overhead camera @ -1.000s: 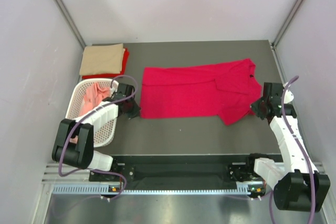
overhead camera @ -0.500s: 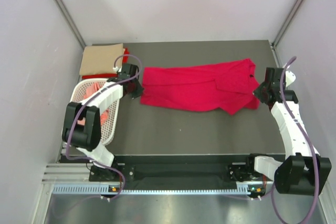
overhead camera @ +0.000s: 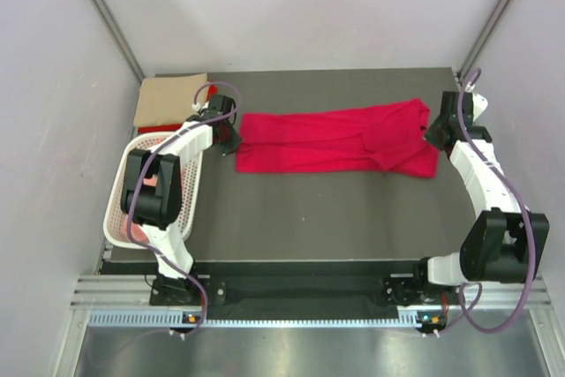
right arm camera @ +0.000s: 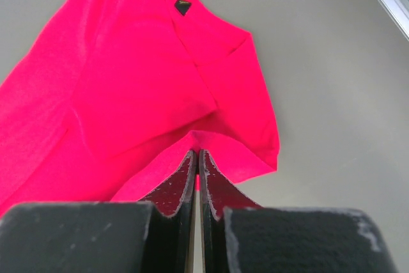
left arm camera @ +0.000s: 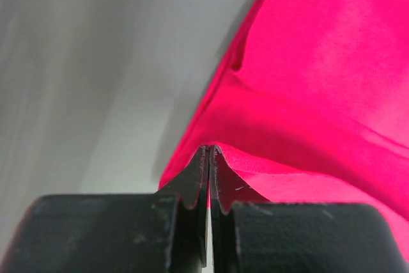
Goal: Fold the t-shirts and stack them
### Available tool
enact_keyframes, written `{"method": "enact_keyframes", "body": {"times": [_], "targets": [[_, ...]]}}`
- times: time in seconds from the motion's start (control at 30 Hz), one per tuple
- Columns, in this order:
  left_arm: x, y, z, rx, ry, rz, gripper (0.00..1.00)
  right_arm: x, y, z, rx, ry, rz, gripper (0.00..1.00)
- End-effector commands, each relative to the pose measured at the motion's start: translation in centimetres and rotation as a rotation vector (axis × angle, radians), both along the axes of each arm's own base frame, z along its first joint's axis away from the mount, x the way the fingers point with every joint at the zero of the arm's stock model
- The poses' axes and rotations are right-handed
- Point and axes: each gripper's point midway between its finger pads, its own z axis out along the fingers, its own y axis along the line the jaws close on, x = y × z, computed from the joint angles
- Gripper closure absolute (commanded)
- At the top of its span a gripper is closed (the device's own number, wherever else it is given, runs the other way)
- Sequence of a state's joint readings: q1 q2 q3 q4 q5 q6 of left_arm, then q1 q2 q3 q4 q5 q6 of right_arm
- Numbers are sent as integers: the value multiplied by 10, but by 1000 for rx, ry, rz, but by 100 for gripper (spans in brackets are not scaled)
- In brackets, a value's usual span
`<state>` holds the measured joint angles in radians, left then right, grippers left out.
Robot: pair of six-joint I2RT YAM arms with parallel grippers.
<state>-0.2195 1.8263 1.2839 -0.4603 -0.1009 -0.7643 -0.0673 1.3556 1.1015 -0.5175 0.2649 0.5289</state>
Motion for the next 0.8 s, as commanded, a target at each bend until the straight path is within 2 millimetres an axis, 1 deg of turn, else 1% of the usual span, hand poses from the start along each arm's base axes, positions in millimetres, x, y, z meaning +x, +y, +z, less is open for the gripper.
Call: {"method": "enact_keyframes", "body": {"times": [0.0,0.07,0.2,0.23,0.27,0.33,0.37,0.5,0.53,0.67,0.77], "targets": [[10,9,-3,40,8,14,100,25,-7,24,-50,-69,6,100],[13,10,-5,40,6,19,100,28,-10,19,-59,-49,4,100],[18,14,-9,35,8,35,100,35,-11,15,-74,-35,17,100],[19,15,-9,31,7,38,100,37,-11,11,-73,-22,20,100],[20,15,-9,29,5,38,100,40,-11,13,-74,-26,20,100],[23,13,-9,23,1,36,100,43,-12,10,-76,-16,23,100],[24,13,-9,22,0,36,100,45,-11,12,-74,-23,23,100],[28,12,-12,30,3,24,100,48,-13,8,-79,-1,14,100],[32,12,-9,34,-5,22,100,48,-14,5,-82,6,7,100],[33,13,-11,42,3,18,100,48,-15,1,-83,12,3,100],[34,13,-12,44,3,20,100,50,-15,5,-87,0,7,100]]}}
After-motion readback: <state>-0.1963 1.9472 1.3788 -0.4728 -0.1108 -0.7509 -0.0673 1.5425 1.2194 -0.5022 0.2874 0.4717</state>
